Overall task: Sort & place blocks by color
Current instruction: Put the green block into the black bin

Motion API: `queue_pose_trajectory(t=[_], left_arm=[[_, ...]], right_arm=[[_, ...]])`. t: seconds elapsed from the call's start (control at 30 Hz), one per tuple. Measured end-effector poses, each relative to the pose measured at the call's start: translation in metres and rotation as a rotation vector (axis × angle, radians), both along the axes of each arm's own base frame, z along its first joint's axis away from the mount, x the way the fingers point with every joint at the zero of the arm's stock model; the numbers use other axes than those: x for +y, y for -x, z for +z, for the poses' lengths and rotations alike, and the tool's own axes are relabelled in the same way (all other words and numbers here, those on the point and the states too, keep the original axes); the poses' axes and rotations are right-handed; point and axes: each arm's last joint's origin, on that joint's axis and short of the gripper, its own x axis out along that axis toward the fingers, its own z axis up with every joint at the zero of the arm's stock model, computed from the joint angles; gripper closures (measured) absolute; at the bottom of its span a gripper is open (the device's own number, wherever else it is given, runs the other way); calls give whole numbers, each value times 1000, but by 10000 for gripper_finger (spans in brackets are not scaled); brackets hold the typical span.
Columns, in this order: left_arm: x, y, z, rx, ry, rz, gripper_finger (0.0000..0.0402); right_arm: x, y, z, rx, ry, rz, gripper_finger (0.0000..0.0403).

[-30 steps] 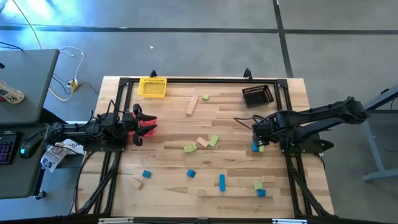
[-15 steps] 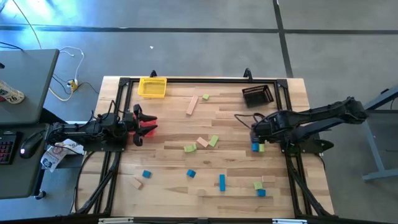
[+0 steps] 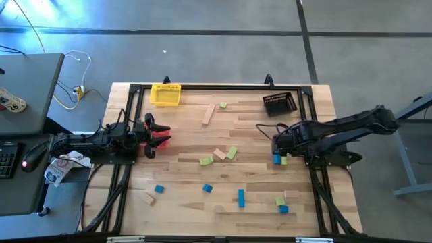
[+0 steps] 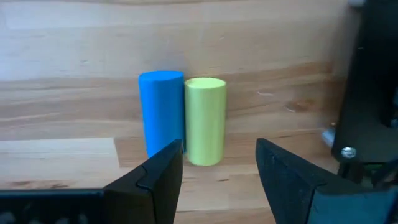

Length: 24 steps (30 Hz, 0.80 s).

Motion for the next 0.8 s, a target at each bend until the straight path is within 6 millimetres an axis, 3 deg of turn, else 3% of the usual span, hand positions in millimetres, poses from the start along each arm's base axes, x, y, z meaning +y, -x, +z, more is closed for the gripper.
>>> queue_pose_trajectory(t=[0.8], left_arm=[[0, 0, 0, 0, 0, 0, 234]], right_arm=[[1, -16, -29, 114, 37, 11, 214]])
